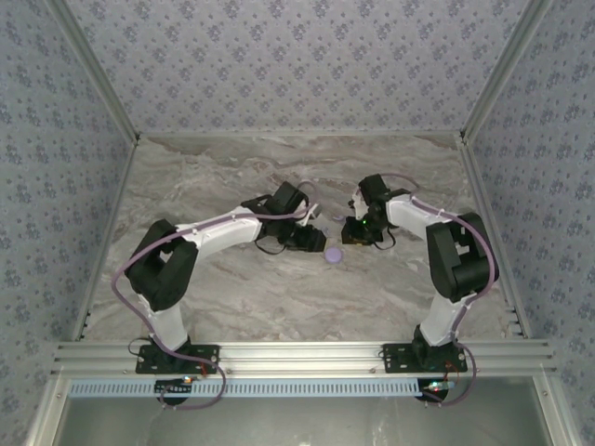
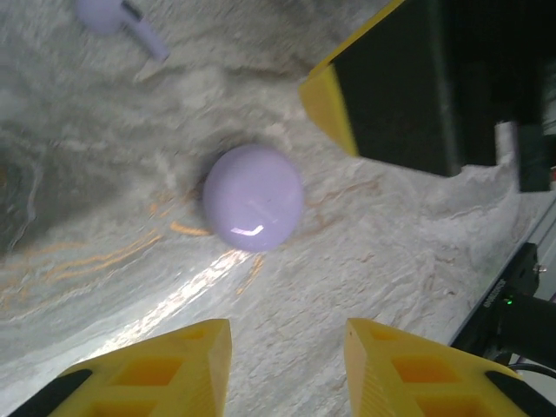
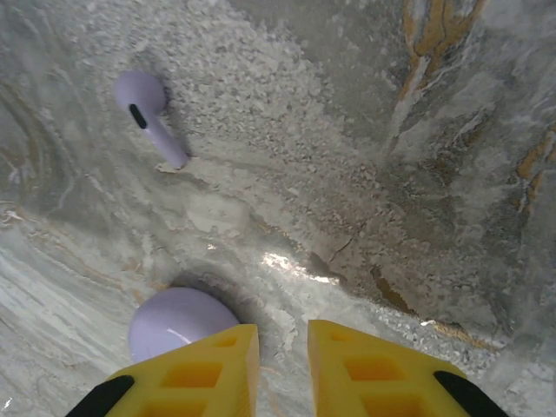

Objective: Insert the wireless bluetooth earbuds into the charging case

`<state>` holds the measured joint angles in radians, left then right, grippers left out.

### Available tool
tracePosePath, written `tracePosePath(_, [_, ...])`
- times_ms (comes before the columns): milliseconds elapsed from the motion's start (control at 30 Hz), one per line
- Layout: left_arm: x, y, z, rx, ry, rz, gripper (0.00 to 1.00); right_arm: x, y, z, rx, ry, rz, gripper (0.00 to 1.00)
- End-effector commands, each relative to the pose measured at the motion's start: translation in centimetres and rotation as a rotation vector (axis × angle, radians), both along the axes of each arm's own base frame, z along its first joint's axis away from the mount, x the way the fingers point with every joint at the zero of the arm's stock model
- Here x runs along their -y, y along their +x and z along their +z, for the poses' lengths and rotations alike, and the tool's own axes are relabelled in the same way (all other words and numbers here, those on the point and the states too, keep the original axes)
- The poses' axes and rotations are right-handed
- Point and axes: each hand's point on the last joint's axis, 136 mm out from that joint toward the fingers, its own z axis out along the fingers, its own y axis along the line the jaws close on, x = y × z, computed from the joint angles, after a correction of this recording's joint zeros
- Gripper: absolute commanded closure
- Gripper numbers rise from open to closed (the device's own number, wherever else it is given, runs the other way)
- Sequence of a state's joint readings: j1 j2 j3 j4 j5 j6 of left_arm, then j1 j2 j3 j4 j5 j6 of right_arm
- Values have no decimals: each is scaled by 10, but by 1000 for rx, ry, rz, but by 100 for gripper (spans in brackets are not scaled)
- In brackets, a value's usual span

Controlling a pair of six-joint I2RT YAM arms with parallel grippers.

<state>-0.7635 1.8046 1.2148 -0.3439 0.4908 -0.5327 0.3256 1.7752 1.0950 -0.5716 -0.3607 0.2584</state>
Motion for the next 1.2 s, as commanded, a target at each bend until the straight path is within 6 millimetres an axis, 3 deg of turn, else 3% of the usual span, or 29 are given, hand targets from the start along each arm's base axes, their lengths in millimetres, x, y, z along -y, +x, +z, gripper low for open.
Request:
tracePosePath(0, [2,-5,2,-30,-57,11,62,-5,-5,-4,-37,-2,9,76])
tracePosePath(233, [-7,-14,-18,-74,-47,46,63,-11,-26,-17,-94,-54,55,74])
tracePosePath(700, [-36,-15,-59,-87,119,127,72,-38,-40,-19,-130,-44,44,74])
tracePosePath(1167, [-63,-2,-74,-53,225,241,73,-70,-55,-10,-134,2,118,74])
